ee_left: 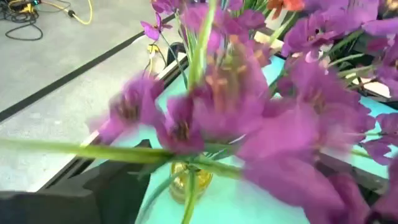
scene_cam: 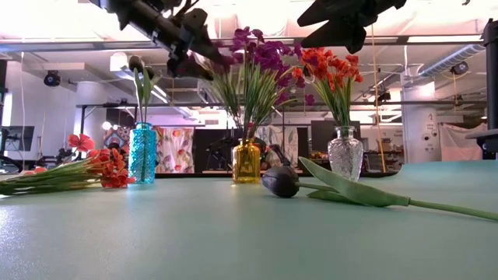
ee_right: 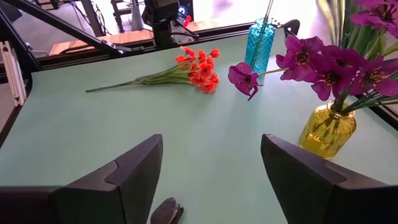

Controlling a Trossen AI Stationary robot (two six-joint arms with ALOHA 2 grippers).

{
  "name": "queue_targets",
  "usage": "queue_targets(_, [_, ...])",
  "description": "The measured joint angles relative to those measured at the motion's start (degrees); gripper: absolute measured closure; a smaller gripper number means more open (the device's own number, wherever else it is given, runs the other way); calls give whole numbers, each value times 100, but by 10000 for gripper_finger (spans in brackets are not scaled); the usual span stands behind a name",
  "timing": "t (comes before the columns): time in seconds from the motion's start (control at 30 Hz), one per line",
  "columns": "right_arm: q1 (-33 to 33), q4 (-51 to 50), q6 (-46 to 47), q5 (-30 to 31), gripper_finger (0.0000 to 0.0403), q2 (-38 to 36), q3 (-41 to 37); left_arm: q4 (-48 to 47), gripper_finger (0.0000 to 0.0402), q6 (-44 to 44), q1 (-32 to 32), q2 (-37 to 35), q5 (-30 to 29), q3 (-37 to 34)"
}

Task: Sort flowers into vase by color
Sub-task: Put the purple flowers into the yellow vase, then put the orange flowers into the transparent vase

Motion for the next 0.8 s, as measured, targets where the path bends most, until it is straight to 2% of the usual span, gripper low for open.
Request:
queue_targets(0.13, [0, -1, 0, 0, 136, 0, 0, 19, 41, 5, -43, 98, 2, 0])
queue_targets(0.33, [1, -53, 65, -4, 140, 0, 0, -326, 35, 177, -36, 100, 146, 66])
queue_targets(0.6, [2, -258, 243, -4, 133, 0, 0, -1948, 35, 535, 25, 199, 114, 1171])
queue_targets(0.8, [2, -289, 243, -7, 133, 2, 0, -2675, 35, 833, 40, 220, 97, 1792])
